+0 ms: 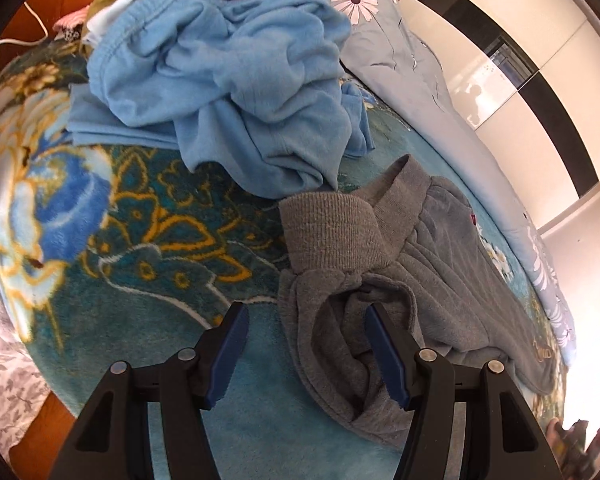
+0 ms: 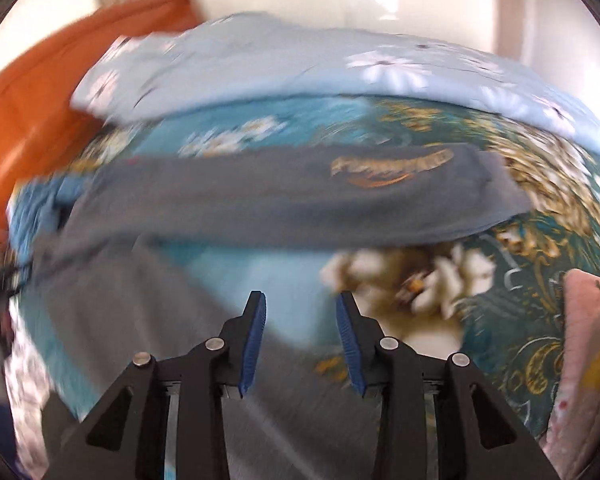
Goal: Fold clothes
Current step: 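Grasp the grey cuff with the left tool while the right tool holds the sleeve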
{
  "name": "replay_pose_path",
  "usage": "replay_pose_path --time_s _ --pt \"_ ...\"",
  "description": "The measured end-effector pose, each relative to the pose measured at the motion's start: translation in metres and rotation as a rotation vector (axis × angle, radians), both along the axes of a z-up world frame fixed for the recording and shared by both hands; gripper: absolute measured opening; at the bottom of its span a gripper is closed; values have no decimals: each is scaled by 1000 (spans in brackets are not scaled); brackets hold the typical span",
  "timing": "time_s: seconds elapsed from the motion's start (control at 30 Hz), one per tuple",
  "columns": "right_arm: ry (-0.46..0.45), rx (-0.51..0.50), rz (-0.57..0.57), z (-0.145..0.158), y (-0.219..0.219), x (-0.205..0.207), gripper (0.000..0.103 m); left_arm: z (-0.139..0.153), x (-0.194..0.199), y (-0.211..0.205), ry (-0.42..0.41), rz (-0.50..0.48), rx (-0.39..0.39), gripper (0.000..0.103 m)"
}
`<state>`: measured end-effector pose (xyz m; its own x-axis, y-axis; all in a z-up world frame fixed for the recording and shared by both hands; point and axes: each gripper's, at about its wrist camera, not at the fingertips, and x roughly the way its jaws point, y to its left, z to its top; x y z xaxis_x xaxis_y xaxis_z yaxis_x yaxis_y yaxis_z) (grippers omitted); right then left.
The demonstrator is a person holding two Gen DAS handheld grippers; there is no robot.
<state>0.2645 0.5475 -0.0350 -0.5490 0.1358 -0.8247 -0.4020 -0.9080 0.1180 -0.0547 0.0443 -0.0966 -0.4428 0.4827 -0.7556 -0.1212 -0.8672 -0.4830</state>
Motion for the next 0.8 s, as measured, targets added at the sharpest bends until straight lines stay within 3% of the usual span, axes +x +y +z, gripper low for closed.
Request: replay_pose_path --time_s 0.1,0.33,0.37,0.4,0.43,0.6,0.7,0.8 --pt "-50 -28 91 -18 -22 0 38 -2 3 2 -8 -2 19 65" --pt "-132 -3 142 -42 -36 -19 38 -2 9 1 -16 -9 28 65" --pt "-142 5 143 -44 -37 -22 32 -2 10 0 -18 -8 28 65" --pt "-149 14 144 -44 -37 -23 14 -2 10 0 -19 -7 29 65" --pt "-157 21 146 -45 -38 -24 7 -1 10 0 -20 -7 30 65" --pt "-188 90 155 -37 -36 -33 3 1 8 3 -17 -9 28 65" --pt "-192 206 15 -28 -3 -43 0 4 7 6 -9 -15 23 65" --pt "-164 154 -94 -30 32 -41 0 4 4 11 -12 -20 21 65"
